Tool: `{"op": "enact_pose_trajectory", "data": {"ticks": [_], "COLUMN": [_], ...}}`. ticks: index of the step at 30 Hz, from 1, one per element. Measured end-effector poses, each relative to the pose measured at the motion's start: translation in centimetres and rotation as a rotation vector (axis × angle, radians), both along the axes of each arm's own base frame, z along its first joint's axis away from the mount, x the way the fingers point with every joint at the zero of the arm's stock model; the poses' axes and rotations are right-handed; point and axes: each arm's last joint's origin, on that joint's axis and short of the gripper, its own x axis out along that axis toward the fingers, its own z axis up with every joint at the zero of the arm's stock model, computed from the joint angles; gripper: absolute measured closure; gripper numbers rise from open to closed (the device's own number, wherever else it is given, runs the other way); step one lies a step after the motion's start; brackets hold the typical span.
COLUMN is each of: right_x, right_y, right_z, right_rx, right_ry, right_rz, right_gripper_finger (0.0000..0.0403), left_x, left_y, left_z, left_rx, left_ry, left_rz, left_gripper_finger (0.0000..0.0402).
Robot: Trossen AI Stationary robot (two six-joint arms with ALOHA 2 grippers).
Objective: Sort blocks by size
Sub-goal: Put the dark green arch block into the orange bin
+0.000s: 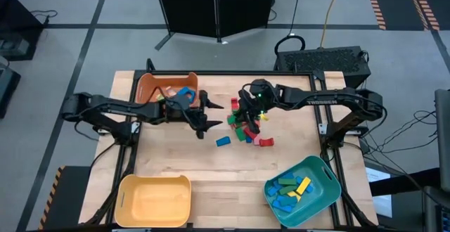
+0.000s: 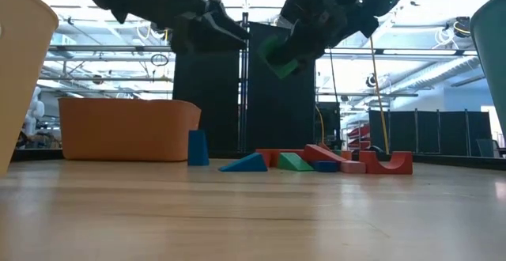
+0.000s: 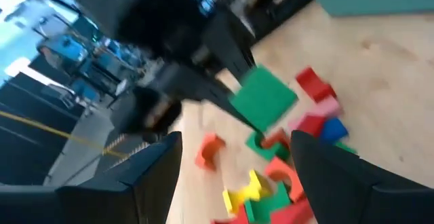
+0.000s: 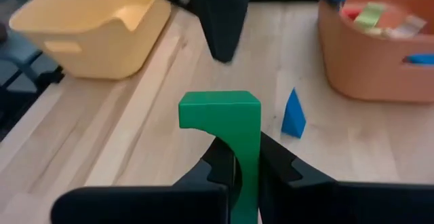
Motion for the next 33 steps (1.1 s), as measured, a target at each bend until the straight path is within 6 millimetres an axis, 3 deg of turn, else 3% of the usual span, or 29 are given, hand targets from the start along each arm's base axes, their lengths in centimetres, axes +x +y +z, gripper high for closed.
{"op": "enact_pose_trajectory", "data": {"ticks": [17, 24, 33], "right_x": [0.6, 1.1, 1.4], "right_y": [0.1, -0.1, 0.1], "right_z": [-1.2, -2.1, -2.5], "right_rx": [0.042, 0.05, 0.077], "right_ry": [0.012, 0.025, 0.019], "right_rz": [0.074, 0.072, 0.096], "right_gripper_finger": [0.0379, 0.038, 0.0381], "left_x": [2.6, 3.0, 3.3], "left_y": [-0.4, -2.0, -2.5], "left_z": [-1.5, -2.0, -2.5], "left_rx": [0.021, 0.184, 0.225], "left_ry": [0.071, 0.098, 0.106], "left_rz": [-0.062, -0.185, -0.216], "left_gripper_finger": [0.0126, 0.0126, 0.0157]}}
